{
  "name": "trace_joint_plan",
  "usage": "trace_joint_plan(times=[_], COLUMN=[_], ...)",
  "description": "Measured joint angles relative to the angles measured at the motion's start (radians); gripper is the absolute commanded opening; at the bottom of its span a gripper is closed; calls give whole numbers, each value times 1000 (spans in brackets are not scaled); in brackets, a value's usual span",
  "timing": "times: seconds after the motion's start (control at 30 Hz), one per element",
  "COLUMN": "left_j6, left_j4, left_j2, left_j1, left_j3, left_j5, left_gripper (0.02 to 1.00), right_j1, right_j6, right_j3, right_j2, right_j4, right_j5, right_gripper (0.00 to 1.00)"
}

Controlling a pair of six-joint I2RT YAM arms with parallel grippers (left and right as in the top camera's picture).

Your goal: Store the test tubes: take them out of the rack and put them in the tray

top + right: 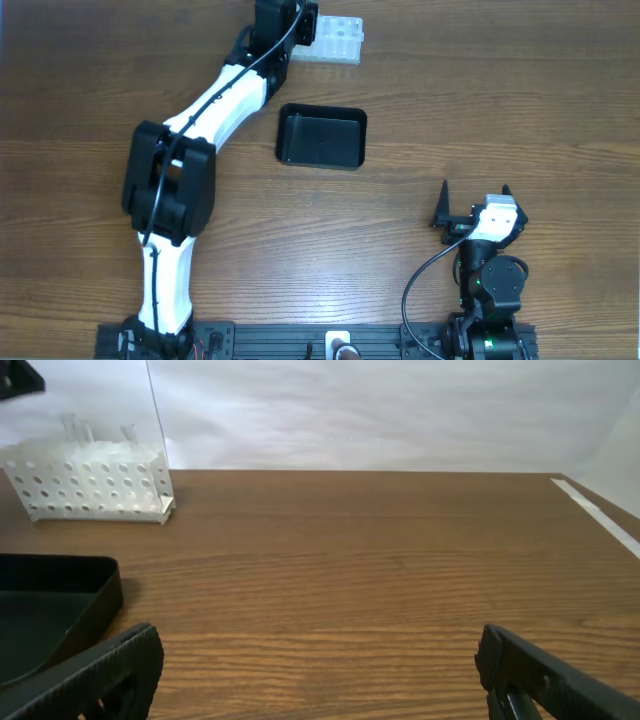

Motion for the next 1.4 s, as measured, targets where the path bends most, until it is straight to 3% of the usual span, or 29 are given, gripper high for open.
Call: trace_joint_plan(times=[0.27,0.8,1.4], left_j6=[48,56,60], left_j4=[82,158,187], left_j2=[42,108,113], left_j1=[-3,-3,-3], left_j3=[0,0,0], left_j5=[58,72,83], left_gripper=[658,658,441], right_j1=[0,0,0], right_j6=[1,1,0], right_j3=[0,0,0], right_j2=[0,0,0], right_j4=[0,0,0], right_j5=[0,0,0], right_gripper=[991,993,993])
